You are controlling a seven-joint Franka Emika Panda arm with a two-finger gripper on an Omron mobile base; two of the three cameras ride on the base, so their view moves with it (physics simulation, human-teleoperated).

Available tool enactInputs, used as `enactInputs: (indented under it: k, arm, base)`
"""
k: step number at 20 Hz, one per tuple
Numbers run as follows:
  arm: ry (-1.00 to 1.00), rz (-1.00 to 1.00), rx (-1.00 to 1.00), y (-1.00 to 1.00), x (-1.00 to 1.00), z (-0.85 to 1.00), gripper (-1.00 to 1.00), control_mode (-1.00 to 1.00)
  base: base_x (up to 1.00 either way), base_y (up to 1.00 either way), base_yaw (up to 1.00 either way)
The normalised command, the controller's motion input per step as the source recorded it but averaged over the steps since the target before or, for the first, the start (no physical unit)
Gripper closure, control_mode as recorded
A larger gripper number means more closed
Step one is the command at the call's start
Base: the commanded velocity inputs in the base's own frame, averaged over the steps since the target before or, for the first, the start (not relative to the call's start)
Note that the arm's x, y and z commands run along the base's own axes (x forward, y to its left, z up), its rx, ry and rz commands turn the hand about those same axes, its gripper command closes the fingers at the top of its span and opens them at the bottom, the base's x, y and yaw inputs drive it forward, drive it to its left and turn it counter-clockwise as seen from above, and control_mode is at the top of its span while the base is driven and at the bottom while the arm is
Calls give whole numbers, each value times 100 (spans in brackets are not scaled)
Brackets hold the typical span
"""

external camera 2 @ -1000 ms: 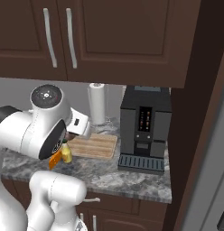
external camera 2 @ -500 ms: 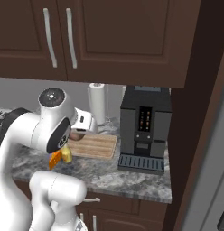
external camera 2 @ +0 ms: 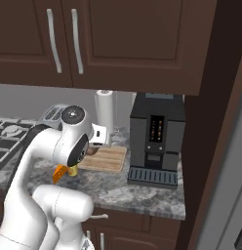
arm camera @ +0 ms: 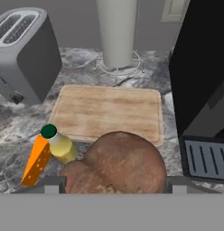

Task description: Retrieve the reheated potato from the microwave, then place the potato, cheese, and condiment on the cutting board.

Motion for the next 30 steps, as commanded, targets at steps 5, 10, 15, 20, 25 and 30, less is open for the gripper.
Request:
enactInputs:
  k: [5, 10, 15, 20, 25, 30]
  arm:
    - [13, 0, 0, 0, 62, -38, 100, -100]
    - [4, 0, 0, 0, 56, -40, 100, -100]
    - [0, -9, 0, -1, 52, -44, 100, -100]
    - [0, -17, 0, -5, 43, -43, 100, -100]
    - [3, -17, 0, -8, 44, -32, 100, -100]
    - [9, -16, 0, -14, 40, -28, 100, -100]
  base:
    - [0, 0, 0]
    - [0, 0, 0]
    - [0, 0, 0]
    - [0, 0, 0]
    - [0, 0, 0]
    - [0, 0, 0]
